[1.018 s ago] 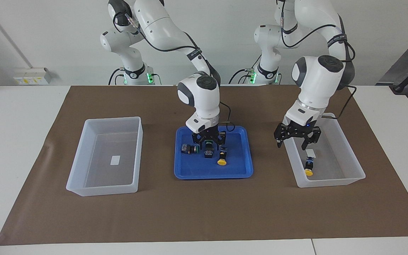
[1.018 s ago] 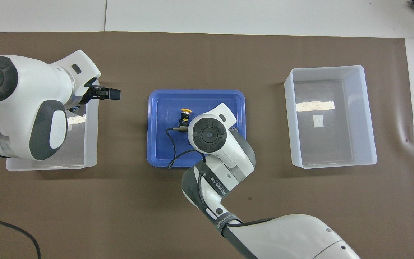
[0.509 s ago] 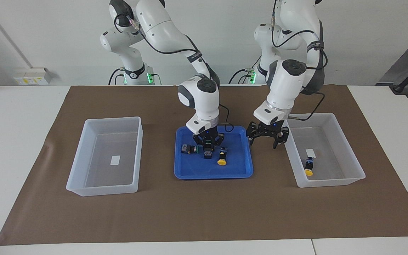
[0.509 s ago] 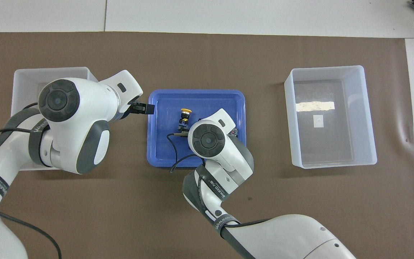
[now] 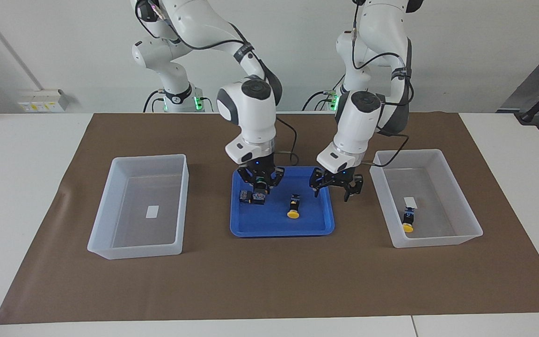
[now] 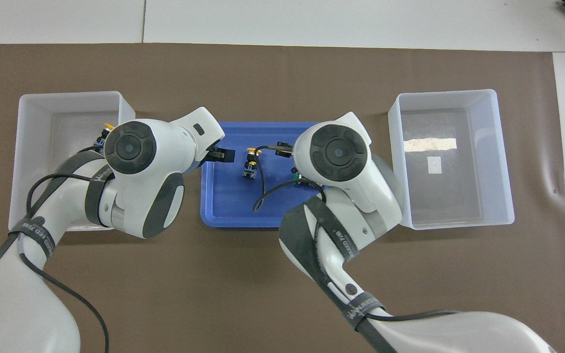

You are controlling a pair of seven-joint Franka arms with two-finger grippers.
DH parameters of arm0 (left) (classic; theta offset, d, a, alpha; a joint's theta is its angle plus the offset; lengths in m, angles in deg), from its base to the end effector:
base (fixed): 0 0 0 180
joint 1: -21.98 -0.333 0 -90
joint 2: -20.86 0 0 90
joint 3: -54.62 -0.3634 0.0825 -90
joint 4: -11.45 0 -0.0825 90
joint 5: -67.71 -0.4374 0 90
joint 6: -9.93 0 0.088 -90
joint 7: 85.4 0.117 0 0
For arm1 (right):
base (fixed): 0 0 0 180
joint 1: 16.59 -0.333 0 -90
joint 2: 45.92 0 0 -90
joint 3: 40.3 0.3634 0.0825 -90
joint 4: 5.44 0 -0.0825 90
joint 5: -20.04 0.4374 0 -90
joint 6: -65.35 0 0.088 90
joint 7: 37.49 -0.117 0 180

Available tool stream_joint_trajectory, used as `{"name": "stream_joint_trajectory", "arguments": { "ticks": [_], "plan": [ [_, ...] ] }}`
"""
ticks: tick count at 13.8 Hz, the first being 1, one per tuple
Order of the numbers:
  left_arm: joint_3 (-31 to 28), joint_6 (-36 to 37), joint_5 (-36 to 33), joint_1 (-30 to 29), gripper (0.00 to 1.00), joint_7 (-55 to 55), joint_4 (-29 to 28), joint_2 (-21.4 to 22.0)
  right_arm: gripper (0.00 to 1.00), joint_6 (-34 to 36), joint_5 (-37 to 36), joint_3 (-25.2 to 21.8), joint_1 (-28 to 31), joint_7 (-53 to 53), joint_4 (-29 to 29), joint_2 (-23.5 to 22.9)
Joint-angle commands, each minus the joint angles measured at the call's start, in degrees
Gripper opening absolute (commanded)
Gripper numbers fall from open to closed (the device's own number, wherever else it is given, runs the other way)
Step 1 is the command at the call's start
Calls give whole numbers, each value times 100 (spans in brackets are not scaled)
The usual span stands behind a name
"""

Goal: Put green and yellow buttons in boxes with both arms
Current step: 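Lift the button with the right gripper while the left gripper grasps another button, then drop the button in the right bin while the left gripper lifts its button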

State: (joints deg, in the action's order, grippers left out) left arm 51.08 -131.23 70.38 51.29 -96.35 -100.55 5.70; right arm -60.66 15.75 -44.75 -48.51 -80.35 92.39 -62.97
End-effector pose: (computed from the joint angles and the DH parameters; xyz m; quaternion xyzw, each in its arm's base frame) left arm 0.6174 -0.3007 0.3718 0.9859 -0.1139 0.1132 0.0469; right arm 0.6431 0.3365 0.4500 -0.9880 0.1116 -0.1045 0.0205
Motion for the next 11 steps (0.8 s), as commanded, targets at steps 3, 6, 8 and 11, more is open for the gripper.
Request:
{"name": "stream_joint_trajectory", "arguments": {
  "ticks": [3,6,8,11],
  "plan": [
    [-76,-816,67,611,100,-311,47,-655,0,121,-107,84,1291,1846,236,308],
    [-76,-879,76,778,100,-399,126,-813,0,60,-63,93,2232,3271,420,308],
    [-94,-827,76,874,38,-469,12,-822,0,-63,120,93,2602,3861,579,256],
    [-103,-747,76,822,0,-724,134,-787,0,-878,148,93,3077,4566,1078,124]
  ]
}}
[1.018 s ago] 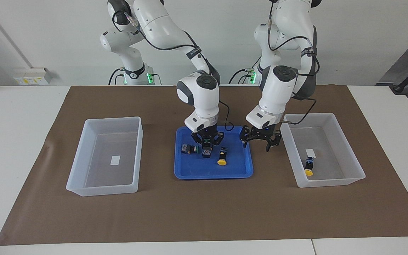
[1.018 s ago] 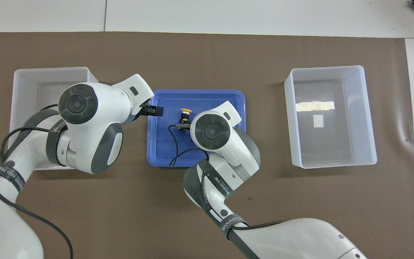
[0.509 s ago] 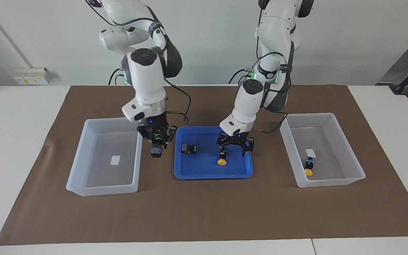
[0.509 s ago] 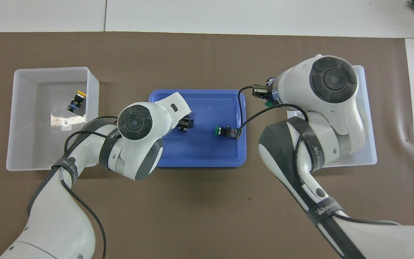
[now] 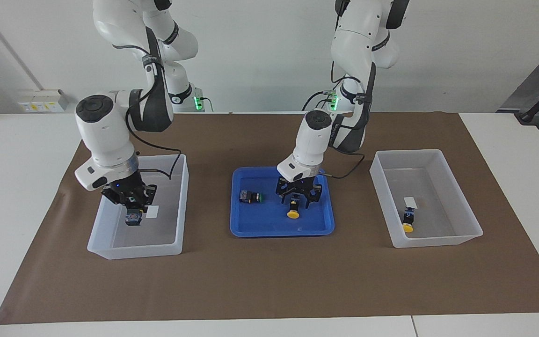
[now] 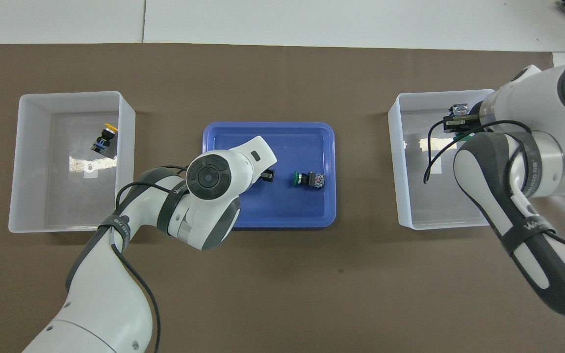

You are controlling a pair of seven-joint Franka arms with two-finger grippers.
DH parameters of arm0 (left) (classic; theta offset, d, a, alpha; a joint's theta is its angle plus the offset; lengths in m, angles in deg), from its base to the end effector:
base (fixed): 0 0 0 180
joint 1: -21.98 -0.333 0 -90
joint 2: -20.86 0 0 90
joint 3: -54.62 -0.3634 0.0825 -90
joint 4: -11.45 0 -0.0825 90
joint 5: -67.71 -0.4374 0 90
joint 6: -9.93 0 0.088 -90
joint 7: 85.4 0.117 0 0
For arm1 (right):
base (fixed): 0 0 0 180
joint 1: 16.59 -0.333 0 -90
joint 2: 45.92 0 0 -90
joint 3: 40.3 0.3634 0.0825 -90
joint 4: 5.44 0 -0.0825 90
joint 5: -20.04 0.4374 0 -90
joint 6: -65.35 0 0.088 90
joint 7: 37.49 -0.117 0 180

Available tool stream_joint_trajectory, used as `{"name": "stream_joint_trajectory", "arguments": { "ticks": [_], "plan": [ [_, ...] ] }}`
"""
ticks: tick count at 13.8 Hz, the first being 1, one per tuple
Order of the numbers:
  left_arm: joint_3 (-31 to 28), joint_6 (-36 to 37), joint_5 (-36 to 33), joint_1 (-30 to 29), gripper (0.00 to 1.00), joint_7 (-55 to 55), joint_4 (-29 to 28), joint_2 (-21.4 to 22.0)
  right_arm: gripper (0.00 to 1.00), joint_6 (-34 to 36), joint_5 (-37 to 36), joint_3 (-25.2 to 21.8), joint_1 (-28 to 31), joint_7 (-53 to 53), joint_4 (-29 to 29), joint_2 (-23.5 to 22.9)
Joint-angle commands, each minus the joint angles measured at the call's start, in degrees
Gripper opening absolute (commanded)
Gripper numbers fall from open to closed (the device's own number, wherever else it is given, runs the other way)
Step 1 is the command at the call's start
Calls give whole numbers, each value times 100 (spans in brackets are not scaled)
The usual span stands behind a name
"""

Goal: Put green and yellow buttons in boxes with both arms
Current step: 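Drop the button in the right bin while the left gripper lifts its button, then lower the yellow button into the left bin and open the left gripper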

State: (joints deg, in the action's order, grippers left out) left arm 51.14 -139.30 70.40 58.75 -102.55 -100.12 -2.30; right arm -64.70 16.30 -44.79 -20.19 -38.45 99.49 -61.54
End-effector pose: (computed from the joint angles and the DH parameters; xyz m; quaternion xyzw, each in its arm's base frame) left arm 0.5859 -0.3868 0.2947 0.9841 -0.1248 0.1134 0.0566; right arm 0.7019 -0.0094 0.4093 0.9958 0.0051 0.0830 0.0370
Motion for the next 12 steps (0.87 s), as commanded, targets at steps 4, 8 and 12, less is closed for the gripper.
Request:
{"name": "stream_joint_trajectory", "arguments": {
  "ticks": [4,8,12],
  "plan": [
    [-188,358,65,-344,0,-52,74,688,13,-1022,101,97,290,395,836,-72],
    [-188,1483,56,-1477,0,1130,91,1525,74,-1127,110,97,334,386,871,-143],
    [-179,1284,56,-2585,0,1687,13,1578,100,-1023,102,140,211,369,740,5]
  ]
}}
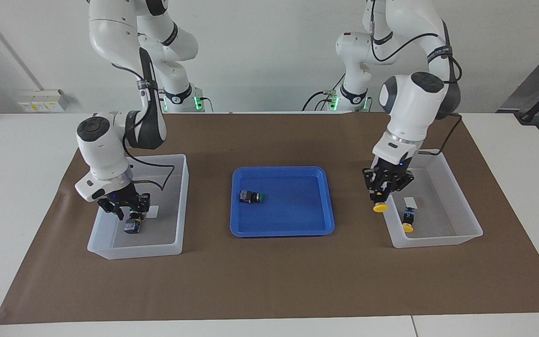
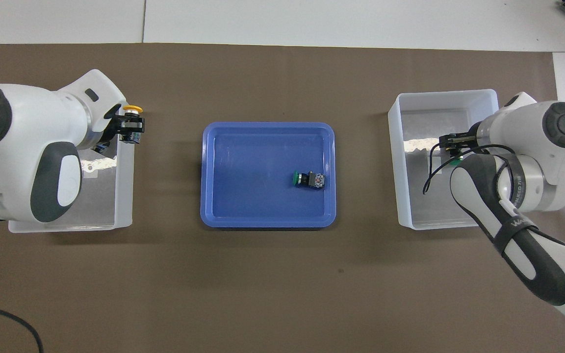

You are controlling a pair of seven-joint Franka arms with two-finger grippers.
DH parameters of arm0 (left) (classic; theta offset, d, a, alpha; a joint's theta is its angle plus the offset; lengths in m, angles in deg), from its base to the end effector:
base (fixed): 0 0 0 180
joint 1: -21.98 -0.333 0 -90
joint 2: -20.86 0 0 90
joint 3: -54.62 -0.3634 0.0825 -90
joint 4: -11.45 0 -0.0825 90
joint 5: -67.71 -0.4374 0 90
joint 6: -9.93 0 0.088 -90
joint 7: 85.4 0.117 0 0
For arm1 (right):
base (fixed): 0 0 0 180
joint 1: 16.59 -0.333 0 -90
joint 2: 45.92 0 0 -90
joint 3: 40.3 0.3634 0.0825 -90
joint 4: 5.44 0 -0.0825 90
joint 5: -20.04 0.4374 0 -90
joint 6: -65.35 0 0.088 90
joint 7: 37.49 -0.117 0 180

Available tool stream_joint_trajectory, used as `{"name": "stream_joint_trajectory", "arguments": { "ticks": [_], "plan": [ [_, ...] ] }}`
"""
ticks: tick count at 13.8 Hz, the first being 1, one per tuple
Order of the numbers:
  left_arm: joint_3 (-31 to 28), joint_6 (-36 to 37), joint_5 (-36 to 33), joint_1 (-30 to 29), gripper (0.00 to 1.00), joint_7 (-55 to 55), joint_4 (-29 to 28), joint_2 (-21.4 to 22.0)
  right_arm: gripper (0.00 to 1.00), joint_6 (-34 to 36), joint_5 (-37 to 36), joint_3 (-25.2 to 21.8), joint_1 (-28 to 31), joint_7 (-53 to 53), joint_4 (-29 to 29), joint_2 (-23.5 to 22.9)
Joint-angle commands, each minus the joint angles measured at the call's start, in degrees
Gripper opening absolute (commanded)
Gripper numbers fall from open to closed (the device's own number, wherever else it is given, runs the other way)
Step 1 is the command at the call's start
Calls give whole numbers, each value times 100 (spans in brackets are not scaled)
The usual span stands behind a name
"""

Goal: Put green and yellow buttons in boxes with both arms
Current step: 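Lower the yellow button into the left bin and open the left gripper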

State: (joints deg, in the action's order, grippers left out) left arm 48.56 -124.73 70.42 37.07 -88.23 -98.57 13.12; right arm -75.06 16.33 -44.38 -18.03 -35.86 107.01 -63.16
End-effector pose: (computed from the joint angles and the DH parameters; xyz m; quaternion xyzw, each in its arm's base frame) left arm 0.6654 -0.1093 0.4654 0.9882 -0.0411 0.1453 0.0273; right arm 0.6834 -0.0296 0.3417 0.9949 0.0167 0.0922 0.0367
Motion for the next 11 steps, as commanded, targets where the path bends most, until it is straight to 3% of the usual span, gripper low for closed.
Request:
{"name": "stream_joint_trajectory", "arguments": {
  "ticks": [1,3,5,8,9,10,11],
  "plan": [
    [79,-427,63,-646,0,682,-221,27,100,170,99,109,-66,101,-91,299],
    [79,-911,63,-1024,0,1204,-449,1,100,749,99,118,-277,118,-424,440],
    [79,-1254,63,-1227,0,1633,-459,-348,100,884,116,258,-496,153,-514,616],
    [79,-1607,63,-1281,0,1776,-459,-727,100,884,143,1038,-550,617,-513,670],
    [79,-1659,54,-1281,7,1846,-450,-876,100,884,143,1241,-559,776,-505,670],
    [79,-1738,63,-1272,26,1899,-442,-982,100,910,143,1391,-568,1047,-479,670],
    [79,-1739,63,-1272,71,1900,-433,-1009,100,928,143,1497,-603,1581,-426,652]
  ]
}}
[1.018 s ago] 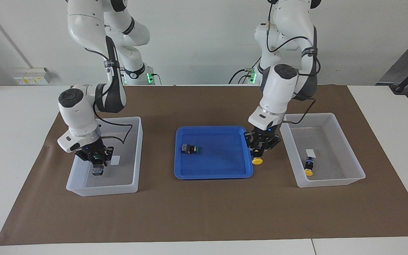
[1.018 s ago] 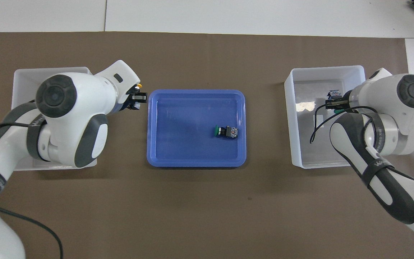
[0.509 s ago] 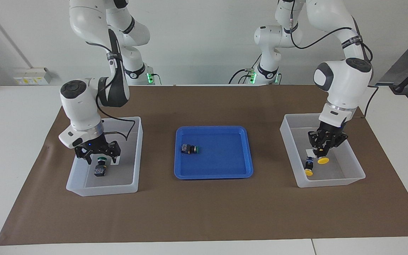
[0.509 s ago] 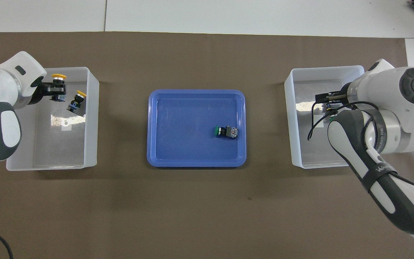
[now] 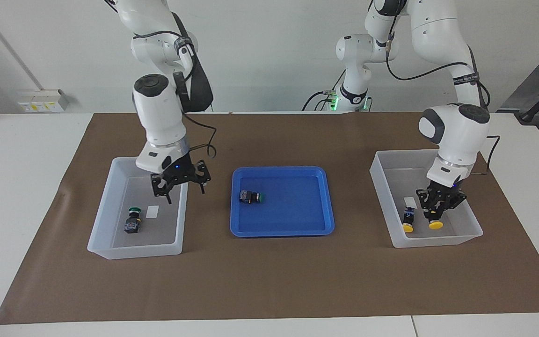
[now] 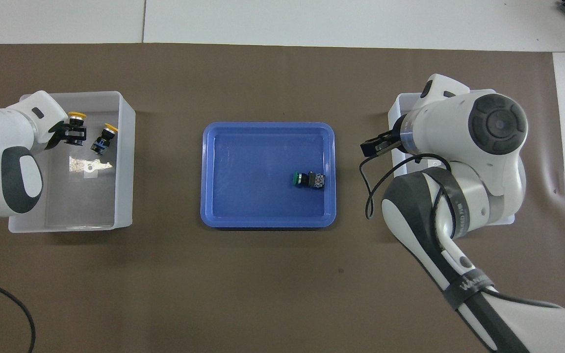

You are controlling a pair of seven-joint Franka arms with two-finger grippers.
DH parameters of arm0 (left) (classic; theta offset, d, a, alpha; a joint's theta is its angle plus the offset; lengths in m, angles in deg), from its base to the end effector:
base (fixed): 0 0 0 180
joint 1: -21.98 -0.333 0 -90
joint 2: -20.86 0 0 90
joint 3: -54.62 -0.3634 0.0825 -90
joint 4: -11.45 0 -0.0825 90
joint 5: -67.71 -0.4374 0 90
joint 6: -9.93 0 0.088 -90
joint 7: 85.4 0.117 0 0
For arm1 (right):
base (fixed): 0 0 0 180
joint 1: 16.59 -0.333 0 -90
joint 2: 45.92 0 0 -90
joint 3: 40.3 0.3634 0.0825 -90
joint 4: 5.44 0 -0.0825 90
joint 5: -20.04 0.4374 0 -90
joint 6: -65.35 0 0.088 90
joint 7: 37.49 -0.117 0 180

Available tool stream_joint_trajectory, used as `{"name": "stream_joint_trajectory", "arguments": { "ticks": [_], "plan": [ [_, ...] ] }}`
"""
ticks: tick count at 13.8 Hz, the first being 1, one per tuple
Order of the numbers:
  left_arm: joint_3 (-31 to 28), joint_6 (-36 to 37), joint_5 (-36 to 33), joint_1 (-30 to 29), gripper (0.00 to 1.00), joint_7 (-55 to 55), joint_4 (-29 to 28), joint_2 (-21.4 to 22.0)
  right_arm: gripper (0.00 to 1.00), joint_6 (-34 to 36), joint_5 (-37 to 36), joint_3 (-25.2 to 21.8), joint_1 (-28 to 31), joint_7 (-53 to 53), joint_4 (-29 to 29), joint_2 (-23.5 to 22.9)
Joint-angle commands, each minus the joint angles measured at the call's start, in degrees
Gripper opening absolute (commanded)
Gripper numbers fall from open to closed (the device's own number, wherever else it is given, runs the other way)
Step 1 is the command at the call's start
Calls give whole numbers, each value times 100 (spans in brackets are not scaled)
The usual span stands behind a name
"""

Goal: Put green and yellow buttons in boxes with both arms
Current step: 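Reach the right gripper into the tray and grasp the green button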

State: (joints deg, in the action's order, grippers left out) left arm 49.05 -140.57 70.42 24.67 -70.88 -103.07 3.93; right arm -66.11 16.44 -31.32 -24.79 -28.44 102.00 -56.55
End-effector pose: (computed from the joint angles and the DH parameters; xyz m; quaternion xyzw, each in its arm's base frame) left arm 0.6878 0.0322 0.3480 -0.9823 0.0861 -0.1646 0.0239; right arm 0.6568 0.1957 0.4500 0.9636 0.2398 0.1184 0.0033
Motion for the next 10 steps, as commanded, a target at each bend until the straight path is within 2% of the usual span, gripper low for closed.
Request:
{"name": "stream_joint_trajectory", "arguments": {
  "ticks": [1,2,4,5,8,10],
  "plan": [
    [30,-120,63,-32,87,157,78,-100,100,-11,131,200,-40,1383,162,-44],
    [21,-120,63,-14,100,157,140,-91,100,-72,140,200,-172,1772,224,-79],
    [30,-41,63,-32,100,157,150,75,100,-553,131,200,-269,2274,539,-140],
    [30,194,63,-23,100,139,149,241,100,-1035,140,200,-357,2546,697,-262],
    [21,1379,63,38,100,42,176,944,100,-1969,131,191,-568,2436,1032,-527],
    [47,2021,63,117,100,-219,158,1383,100,-2094,96,191,-665,2417,1165,-571]
  ]
}}
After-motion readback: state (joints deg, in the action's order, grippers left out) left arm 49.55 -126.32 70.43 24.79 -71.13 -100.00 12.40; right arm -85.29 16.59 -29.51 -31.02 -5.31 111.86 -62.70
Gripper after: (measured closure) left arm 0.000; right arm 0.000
